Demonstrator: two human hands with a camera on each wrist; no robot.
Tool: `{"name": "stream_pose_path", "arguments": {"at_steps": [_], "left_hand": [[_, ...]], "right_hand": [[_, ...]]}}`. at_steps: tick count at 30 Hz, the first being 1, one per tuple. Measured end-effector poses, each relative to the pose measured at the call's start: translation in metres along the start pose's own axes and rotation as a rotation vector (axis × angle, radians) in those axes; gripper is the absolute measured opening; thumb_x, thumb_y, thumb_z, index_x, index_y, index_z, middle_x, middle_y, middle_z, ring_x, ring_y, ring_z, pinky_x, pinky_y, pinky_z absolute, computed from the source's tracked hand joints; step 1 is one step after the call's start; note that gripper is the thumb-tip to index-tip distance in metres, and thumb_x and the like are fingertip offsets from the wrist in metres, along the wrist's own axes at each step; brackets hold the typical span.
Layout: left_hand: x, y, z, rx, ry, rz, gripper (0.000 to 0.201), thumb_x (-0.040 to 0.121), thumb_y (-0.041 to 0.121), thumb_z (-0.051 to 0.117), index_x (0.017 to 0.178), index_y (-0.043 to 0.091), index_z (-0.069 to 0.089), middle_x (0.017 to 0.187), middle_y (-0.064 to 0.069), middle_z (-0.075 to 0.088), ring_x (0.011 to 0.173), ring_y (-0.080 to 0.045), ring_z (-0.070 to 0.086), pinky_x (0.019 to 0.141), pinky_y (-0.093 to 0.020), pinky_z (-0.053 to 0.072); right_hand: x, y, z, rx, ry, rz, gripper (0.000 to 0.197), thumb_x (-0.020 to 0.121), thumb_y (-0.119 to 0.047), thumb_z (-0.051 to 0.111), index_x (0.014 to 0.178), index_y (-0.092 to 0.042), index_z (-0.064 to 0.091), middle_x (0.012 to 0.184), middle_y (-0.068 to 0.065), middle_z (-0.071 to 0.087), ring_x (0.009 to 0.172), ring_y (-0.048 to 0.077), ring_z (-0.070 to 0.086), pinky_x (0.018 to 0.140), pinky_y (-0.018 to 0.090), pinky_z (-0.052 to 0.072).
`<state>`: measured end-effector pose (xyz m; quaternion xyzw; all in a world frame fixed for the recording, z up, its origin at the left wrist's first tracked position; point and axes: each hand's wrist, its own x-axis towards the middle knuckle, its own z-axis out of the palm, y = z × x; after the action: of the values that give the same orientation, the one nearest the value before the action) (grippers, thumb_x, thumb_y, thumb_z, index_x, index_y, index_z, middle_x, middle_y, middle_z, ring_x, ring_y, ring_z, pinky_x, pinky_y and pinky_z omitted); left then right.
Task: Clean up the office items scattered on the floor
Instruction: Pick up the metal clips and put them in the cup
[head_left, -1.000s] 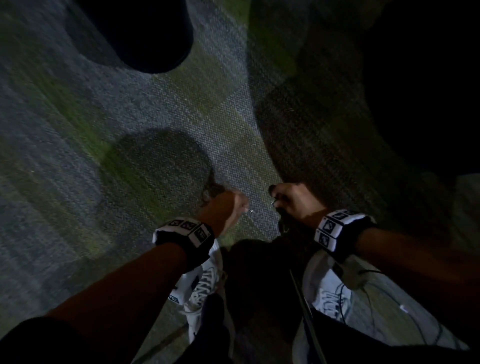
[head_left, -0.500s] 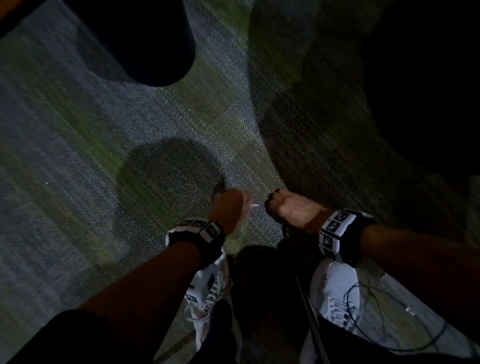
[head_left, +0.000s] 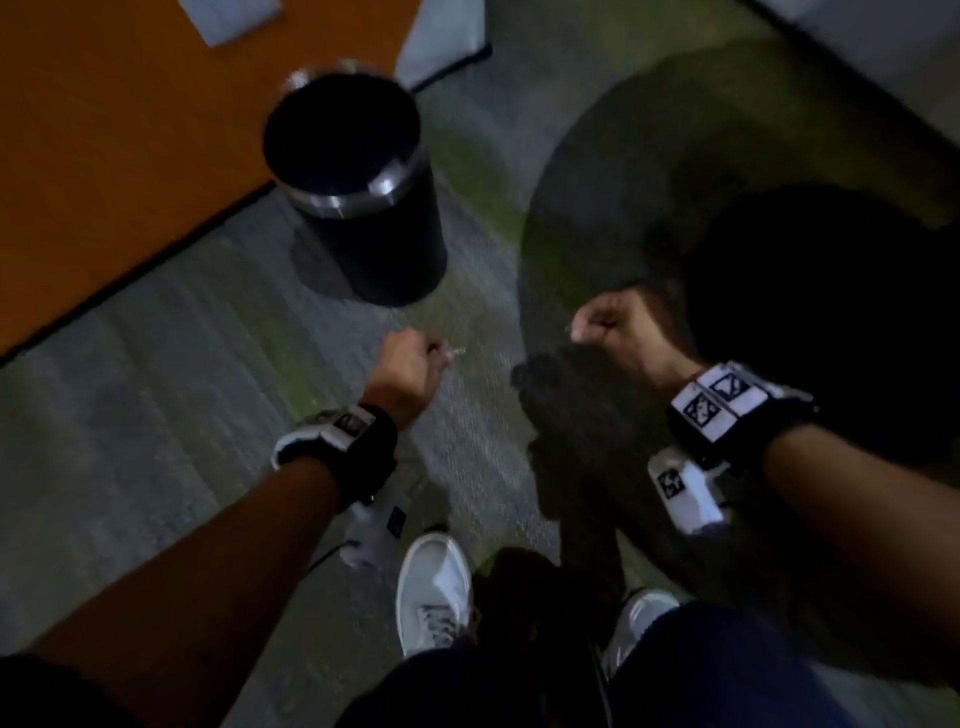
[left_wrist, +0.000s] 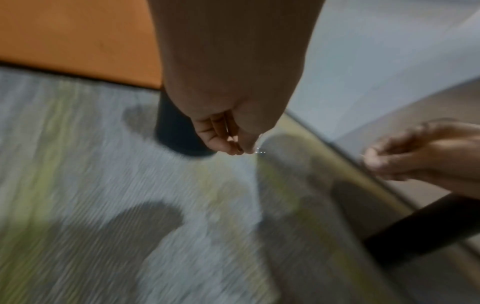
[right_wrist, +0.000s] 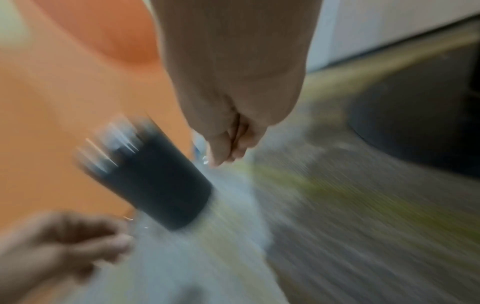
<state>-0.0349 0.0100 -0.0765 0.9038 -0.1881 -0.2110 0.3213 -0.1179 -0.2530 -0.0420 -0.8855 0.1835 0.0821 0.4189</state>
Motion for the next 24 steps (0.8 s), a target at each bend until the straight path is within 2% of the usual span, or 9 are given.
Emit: {"name": "stream_pose_path", "arguments": {"at_steps": [3,5,7,10,13,16,19,22,24], "left_hand": [[-0.013,0.080,-0.064,-0.011,0.081,0.066,0.023,0.090,0.020,0.062,0.069,0.013,0.056,0.067,0.002,0.055,0.059,-0.010,0.050,0.057,-0.026,0.039],[-0.026,0.142,-0.118,0.000,0.145,0.190,0.022,0.089,0.021,0.062,0.069,0.014,0.057,0.071,0.003,0.056,0.066,-0.012,0.052,0.064,-0.033,0.041],[-0.039,0.204,-0.172,0.024,0.228,0.334,0.017,0.089,0.017,0.064,0.072,0.015,0.062,0.075,0.004,0.061,0.072,-0.010,0.055,0.070,-0.034,0.042],[-0.062,0.287,-0.244,-0.026,0.397,0.481,0.006,0.087,0.013,0.069,0.082,0.016,0.072,0.085,0.003,0.070,0.082,-0.012,0.061,0.077,-0.027,0.044],[-0.089,0.360,-0.284,-0.054,0.512,0.609,0.008,0.085,0.013,0.074,0.085,0.020,0.075,0.087,0.002,0.072,0.081,-0.010,0.064,0.078,-0.028,0.049],[-0.118,0.424,-0.293,-0.077,0.537,0.725,0.012,0.084,0.015,0.075,0.084,0.027,0.074,0.086,0.009,0.072,0.078,0.002,0.064,0.072,-0.017,0.051],[-0.149,0.485,-0.278,-0.158,0.485,0.819,0.012,0.083,0.017,0.076,0.082,0.028,0.074,0.082,0.015,0.072,0.080,0.004,0.065,0.069,-0.013,0.051],[-0.168,0.537,-0.252,-0.231,0.391,0.866,0.011,0.085,0.020,0.074,0.085,0.031,0.075,0.085,0.018,0.070,0.083,0.003,0.065,0.070,-0.020,0.054],[-0.174,0.569,-0.237,-0.274,0.356,0.920,0.012,0.086,0.020,0.073,0.084,0.032,0.074,0.085,0.020,0.069,0.082,0.000,0.065,0.065,-0.023,0.053]], "right_hand": [[-0.020,-0.076,-0.051,0.139,0.085,-0.108,0.015,0.079,-0.002,0.073,0.071,-0.015,0.073,0.073,-0.001,0.074,0.069,0.004,0.064,0.071,0.023,0.051],[-0.040,-0.131,-0.088,0.174,0.150,-0.165,0.017,0.076,-0.002,0.075,0.067,-0.016,0.072,0.070,-0.001,0.074,0.069,0.002,0.064,0.072,0.027,0.052],[-0.064,-0.180,-0.124,0.205,0.224,-0.225,0.015,0.075,-0.003,0.077,0.066,-0.015,0.072,0.067,-0.002,0.073,0.065,-0.001,0.060,0.069,0.024,0.049],[-0.103,-0.253,-0.179,0.236,0.351,-0.318,0.012,0.076,-0.005,0.078,0.068,-0.011,0.072,0.067,-0.002,0.072,0.062,-0.004,0.059,0.065,0.016,0.047],[-0.156,-0.312,-0.240,0.196,0.472,-0.457,0.007,0.076,0.000,0.076,0.074,-0.007,0.074,0.069,-0.003,0.068,0.059,-0.006,0.056,0.060,0.008,0.042],[-0.220,-0.342,-0.304,0.067,0.612,-0.579,0.008,0.078,-0.002,0.071,0.077,-0.010,0.075,0.074,-0.001,0.072,0.062,0.000,0.061,0.060,0.012,0.045],[-0.280,-0.342,-0.368,-0.027,0.751,-0.591,0.015,0.080,-0.002,0.066,0.079,-0.014,0.075,0.078,0.001,0.074,0.070,0.010,0.065,0.073,0.021,0.050],[-0.332,-0.329,-0.427,-0.073,0.791,-0.503,0.015,0.078,0.000,0.069,0.077,-0.013,0.077,0.069,-0.004,0.071,0.062,-0.003,0.062,0.062,0.009,0.046],[-0.363,-0.320,-0.465,-0.110,0.788,-0.443,0.009,0.077,-0.001,0.073,0.075,-0.009,0.076,0.067,0.000,0.071,0.057,-0.003,0.061,0.057,0.008,0.043]]}}
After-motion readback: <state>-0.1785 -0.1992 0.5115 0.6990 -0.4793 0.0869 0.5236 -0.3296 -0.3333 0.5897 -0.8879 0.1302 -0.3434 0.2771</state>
